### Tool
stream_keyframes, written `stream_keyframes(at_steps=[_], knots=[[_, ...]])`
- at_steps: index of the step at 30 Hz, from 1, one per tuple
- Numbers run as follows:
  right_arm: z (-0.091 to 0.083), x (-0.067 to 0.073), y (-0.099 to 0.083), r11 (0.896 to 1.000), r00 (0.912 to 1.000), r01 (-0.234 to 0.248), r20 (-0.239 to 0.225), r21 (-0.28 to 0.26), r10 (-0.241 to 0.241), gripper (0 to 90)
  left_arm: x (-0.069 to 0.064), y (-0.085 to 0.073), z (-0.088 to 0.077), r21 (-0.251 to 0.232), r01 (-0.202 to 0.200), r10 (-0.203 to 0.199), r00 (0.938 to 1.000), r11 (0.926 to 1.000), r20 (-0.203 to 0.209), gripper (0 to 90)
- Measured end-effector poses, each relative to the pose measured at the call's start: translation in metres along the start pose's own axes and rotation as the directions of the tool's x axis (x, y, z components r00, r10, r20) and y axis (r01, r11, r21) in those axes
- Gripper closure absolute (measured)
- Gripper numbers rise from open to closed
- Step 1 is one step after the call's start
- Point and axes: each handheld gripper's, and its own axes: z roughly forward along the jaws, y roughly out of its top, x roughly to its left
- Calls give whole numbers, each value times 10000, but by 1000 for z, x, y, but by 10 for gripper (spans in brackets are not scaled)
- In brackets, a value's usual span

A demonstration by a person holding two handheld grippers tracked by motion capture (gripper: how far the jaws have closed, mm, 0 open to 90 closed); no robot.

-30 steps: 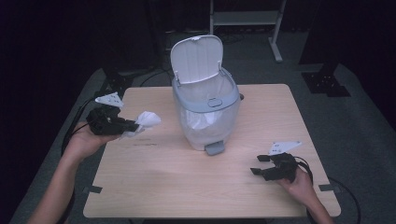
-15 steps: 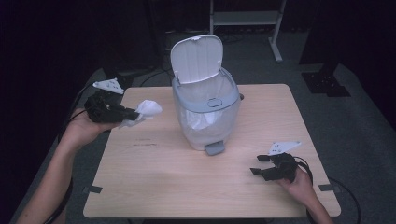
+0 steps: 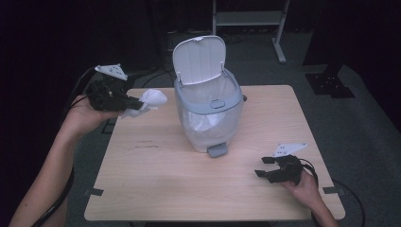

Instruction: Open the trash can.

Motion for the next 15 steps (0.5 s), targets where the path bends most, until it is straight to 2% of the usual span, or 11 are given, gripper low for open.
stream_keyframes(at_steps=[15], knots=[[2,0,0,10000,10000,59,-27,69,-59,357,3,26,-7,-100,-111,110,9999,9999,-47,836]])
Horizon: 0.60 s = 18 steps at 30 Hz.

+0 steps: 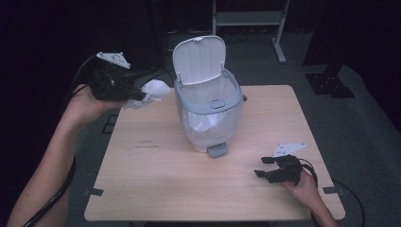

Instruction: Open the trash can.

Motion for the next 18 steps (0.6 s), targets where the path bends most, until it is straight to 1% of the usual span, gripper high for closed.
stream_keyframes(at_steps=[7,14,18], knots=[[-1,-1,-1,9999,9999,-98,34,-37,98,356,1,15,3,40,-81,80,9999,10000,75,836],[-2,-3,-2,9999,9999,-136,32,-82,136,356,0,33,5,61,-313,312,9994,9995,134,836],[-2,-3,-2,9998,9999,-143,23,-106,143,356,-1,42,7,19,-374,374,9991,9993,185,836]])
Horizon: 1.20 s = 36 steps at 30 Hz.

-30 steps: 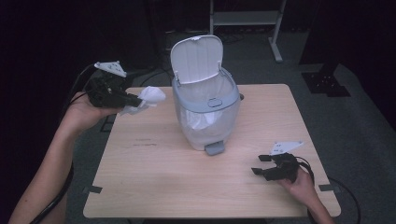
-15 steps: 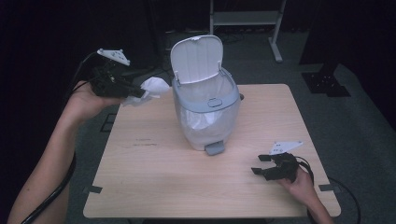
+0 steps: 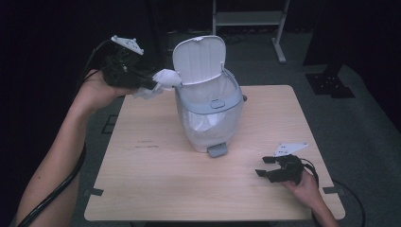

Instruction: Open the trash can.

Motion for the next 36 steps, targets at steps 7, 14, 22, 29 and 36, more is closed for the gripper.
stream_keyframes(at_steps=[7,14,22,29,36], knots=[[-1,0,0,10000,10000,-6,13,-16,6,356,-3,17,2,55,-267,266,9996,9996,56,836],[-1,0,0,10000,10000,-10,29,-21,10,356,-6,32,2,35,-444,443,9989,9990,119,834],[-2,0,0,10000,10000,-30,35,-53,30,356,-10,45,7,80,-604,602,9979,9981,242,835],[-2,0,-1,10000,10000,-55,68,-40,55,356,-13,57,13,86,-796,793,9963,9968,327,834],[-2,0,0,10000,10000,-36,79,-19,36,356,-15,69,21,62,-886,882,9951,9960,453,834]])
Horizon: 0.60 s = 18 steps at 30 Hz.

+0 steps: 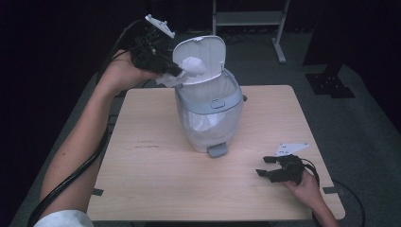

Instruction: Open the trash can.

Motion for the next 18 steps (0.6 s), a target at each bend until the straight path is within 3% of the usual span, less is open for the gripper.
stream_keyframes(at_steps=[18], knots=[[-2,0,0,10000,10000,-12,17,-81,12,356,1,27,34,233,-234,224,9988,9995,442,831]])
